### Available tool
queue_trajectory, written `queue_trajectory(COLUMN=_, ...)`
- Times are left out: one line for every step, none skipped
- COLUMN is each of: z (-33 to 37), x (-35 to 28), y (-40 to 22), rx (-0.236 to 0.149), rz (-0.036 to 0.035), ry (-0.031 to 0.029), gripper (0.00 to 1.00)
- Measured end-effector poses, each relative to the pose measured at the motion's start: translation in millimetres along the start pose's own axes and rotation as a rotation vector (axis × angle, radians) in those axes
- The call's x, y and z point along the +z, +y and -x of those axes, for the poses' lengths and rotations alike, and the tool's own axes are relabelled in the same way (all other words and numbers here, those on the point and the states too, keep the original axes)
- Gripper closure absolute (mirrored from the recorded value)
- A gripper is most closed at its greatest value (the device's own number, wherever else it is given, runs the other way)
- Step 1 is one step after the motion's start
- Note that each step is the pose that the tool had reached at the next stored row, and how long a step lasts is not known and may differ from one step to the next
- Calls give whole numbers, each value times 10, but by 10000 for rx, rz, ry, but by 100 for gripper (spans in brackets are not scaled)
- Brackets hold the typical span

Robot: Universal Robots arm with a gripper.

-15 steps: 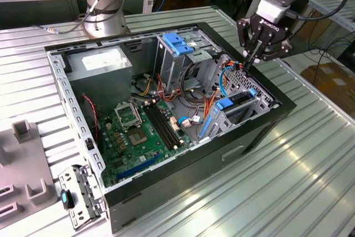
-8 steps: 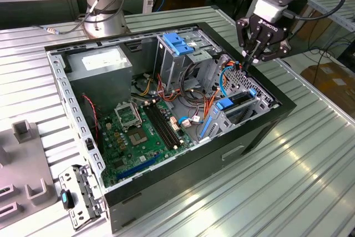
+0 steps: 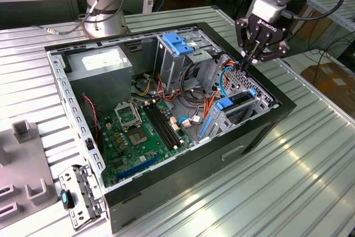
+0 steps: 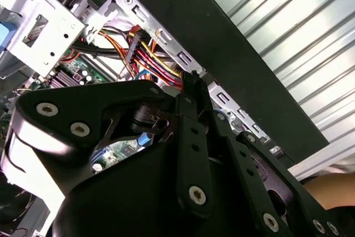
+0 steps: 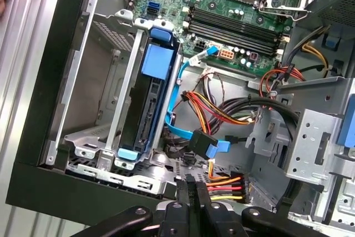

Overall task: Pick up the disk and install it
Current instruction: 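Insert the first disk wire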

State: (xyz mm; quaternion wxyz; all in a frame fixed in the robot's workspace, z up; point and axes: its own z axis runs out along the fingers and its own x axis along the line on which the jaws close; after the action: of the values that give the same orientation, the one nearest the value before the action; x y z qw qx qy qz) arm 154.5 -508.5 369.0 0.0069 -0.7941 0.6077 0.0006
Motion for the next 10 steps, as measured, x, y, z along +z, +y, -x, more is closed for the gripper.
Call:
queue_trajectory(z=0, x=0, y=0, rx=22, rz=0, ry=0, gripper=83)
queue_trajectory(z=0, x=0, y=1, rx=55, rz=0, ry=0, gripper=83)
queue_trajectory(z=0, x=0, y=2, rx=80, rz=-1, ry=0, gripper=83)
queue_trajectory(z=0, x=0, y=3, rx=120, rz=-1, ry=1, gripper=83)
queue_trajectory(z=0, x=0, y=3, rx=203, rz=-2, ry=2, gripper=83)
queue_trajectory(z=0, x=0, y=3, rx=268, rz=-2, ry=3, gripper=83)
queue_trajectory(z=0, x=0, y=3, rx=317, rz=-3, ry=3, gripper=83)
queue_trajectory(z=-3, x=0, y=4, rx=367, rz=-3, ry=4, gripper=83)
queue_trajectory(z=-6, x=0, y=5, rx=389, rz=-3, ry=4, gripper=83)
queue_trajectory(z=-6, x=0, y=11, rx=411, rz=-4, ry=3, gripper=83)
